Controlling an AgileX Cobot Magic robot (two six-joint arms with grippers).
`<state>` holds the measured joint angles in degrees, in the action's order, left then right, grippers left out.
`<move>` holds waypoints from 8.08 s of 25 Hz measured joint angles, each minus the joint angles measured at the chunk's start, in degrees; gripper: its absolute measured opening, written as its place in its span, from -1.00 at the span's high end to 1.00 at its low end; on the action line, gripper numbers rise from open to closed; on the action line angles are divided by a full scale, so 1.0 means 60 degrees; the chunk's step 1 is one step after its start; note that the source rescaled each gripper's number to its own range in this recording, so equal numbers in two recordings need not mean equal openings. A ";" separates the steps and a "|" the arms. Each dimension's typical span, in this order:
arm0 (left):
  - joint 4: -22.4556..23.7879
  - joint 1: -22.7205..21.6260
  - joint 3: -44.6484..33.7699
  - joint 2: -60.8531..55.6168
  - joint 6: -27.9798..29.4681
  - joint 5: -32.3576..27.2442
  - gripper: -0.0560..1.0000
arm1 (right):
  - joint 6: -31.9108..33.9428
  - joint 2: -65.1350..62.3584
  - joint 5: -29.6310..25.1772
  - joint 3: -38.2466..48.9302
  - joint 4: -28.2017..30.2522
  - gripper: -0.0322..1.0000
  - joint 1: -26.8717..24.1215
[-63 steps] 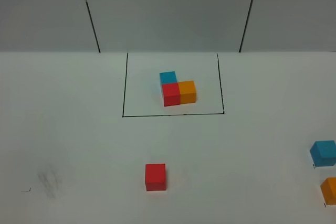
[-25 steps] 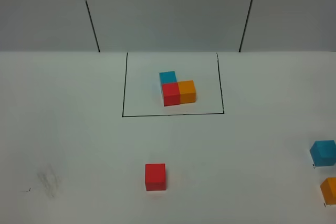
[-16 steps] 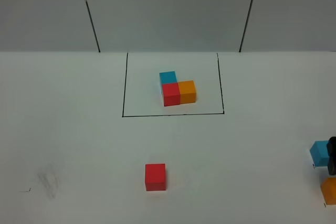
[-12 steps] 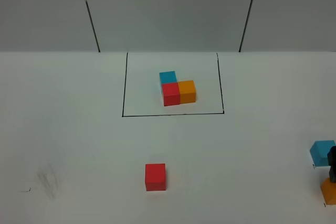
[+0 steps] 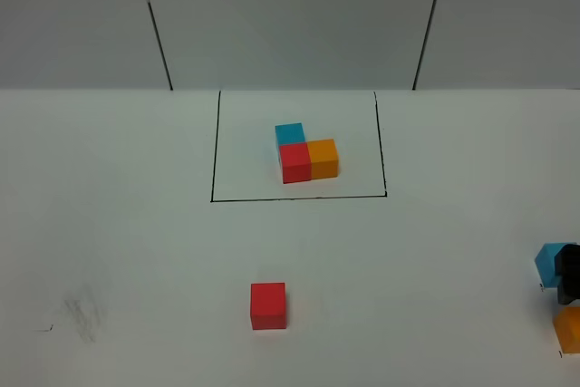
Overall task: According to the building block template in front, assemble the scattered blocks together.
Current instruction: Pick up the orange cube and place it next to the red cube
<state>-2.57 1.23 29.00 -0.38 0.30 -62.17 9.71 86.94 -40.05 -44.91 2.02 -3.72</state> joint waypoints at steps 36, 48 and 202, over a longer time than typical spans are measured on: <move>0.0000 0.0000 0.0000 0.0000 0.0008 0.0000 -0.87 | 0.0000 0.1975 0.0727 0.0062 -0.0136 -0.23 0.0018; 0.0000 0.0000 0.0000 0.0000 0.0008 0.0000 -0.87 | -0.0008 0.1987 0.0718 0.0062 -0.0249 0.51 0.0018; 0.0000 0.0000 0.0000 0.0000 0.0008 0.0006 -0.87 | -0.9556 0.6497 -0.2478 -0.7541 -0.0409 0.51 0.7826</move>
<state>-2.57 1.23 29.00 -0.38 0.35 -62.14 -47.62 125.92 -54.92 -90.15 -0.43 43.24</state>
